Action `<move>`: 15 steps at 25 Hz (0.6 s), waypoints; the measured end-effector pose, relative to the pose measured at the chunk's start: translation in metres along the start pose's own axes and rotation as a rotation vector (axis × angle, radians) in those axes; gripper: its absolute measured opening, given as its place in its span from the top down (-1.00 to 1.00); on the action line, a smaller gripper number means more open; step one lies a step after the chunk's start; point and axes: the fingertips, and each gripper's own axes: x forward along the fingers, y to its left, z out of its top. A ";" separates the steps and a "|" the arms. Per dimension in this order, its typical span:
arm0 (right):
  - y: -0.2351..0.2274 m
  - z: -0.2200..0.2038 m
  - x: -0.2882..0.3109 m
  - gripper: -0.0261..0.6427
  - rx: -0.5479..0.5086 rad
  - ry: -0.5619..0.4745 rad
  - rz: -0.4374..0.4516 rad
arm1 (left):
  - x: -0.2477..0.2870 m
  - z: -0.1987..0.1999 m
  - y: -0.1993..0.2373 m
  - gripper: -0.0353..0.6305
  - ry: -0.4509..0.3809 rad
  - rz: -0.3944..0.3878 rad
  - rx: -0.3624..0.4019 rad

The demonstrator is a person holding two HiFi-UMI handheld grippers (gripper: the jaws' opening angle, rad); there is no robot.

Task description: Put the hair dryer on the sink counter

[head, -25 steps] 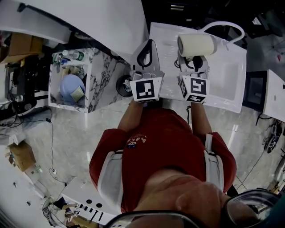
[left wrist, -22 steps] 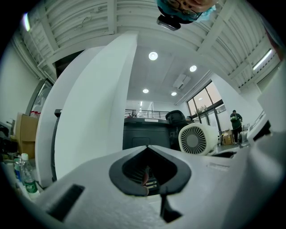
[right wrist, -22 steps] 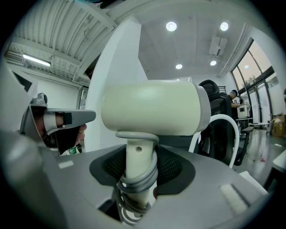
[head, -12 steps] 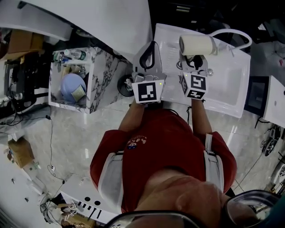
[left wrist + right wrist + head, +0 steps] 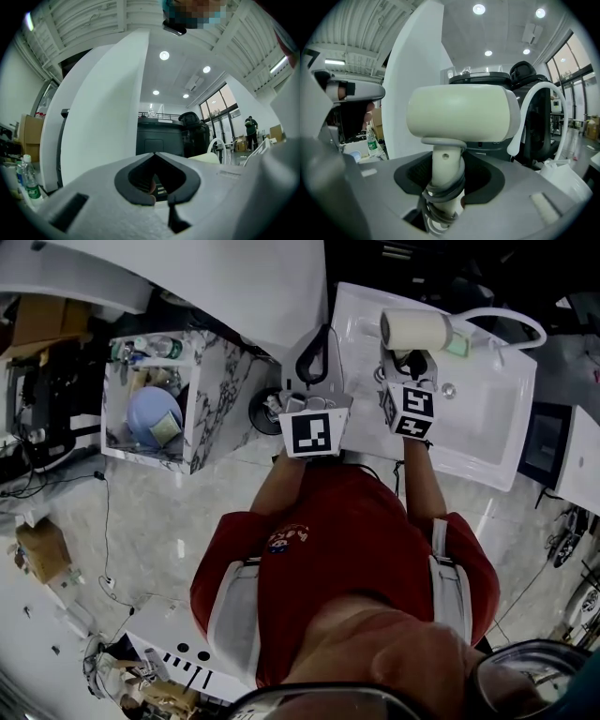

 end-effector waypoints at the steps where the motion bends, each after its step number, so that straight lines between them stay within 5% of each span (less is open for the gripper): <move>1: 0.001 -0.003 0.004 0.37 0.002 0.010 0.003 | 0.001 -0.002 0.002 0.89 0.002 0.002 -0.001; 15: 0.014 -0.048 0.061 0.37 -0.003 0.143 0.021 | 0.010 -0.019 0.028 0.89 0.033 0.021 -0.017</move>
